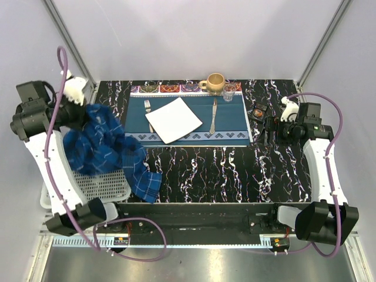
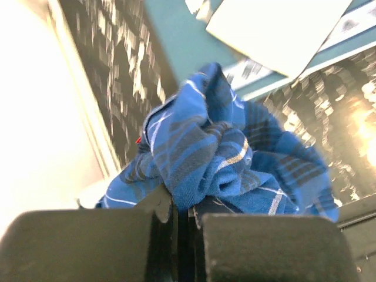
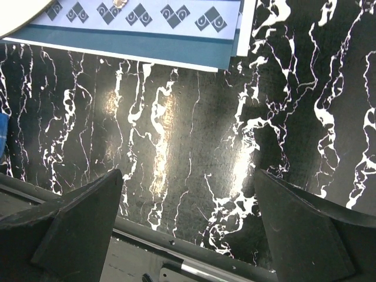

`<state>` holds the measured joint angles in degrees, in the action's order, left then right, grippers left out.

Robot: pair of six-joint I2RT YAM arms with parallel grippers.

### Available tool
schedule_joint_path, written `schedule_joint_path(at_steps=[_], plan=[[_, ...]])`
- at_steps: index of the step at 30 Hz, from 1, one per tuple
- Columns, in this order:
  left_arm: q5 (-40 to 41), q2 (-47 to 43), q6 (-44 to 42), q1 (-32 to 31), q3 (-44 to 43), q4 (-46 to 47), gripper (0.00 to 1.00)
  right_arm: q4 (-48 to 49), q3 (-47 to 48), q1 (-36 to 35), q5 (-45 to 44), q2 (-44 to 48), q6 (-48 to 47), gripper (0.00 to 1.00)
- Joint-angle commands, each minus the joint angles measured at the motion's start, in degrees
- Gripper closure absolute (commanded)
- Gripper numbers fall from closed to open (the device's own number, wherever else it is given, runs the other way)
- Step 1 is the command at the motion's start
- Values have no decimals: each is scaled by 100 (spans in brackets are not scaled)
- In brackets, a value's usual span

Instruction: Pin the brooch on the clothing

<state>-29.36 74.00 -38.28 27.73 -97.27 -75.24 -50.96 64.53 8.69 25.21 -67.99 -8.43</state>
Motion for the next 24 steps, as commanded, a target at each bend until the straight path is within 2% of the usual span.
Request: schedule_joint_path(at_steps=[1,2,3,7,8,10,11,14,17,20,24], plan=[[-1343,-175,846,-1021,-1415,-1073,100,-2,402,-16,256,-13,-124,0],[-1344,-166,1092,-1606,-1609,-706,100,-2,420,-16,334,-4,-142,0],[-1239,-149,1599,-1926,-1932,-476,100,-2,455,-16,379,13,-185,0],[-1151,105,2640,-3324,-2559,614,100,-2,516,-16,616,22,-291,0],[-1107,184,2798,-3831,-2664,929,100,-2,534,-8,695,31,-309,0],[-1133,447,2949,-4299,-2963,1134,100,-10,552,-16,783,48,-388,0],[-1098,536,2923,-4737,-3060,1230,100,-2,560,-16,888,66,-423,0],[-1246,809,2976,-5362,-3263,1555,100,-10,534,-16,994,171,-598,0],[-1265,985,2880,-6013,-3070,1723,100,-98,543,-16,1012,181,-739,0],[-1378,1090,2433,-6366,-2491,1767,100,-291,569,-16,1082,154,-862,0],[-1809,924,2010,-6358,-1140,2022,100,-485,534,-16,1091,172,-1099,0]])
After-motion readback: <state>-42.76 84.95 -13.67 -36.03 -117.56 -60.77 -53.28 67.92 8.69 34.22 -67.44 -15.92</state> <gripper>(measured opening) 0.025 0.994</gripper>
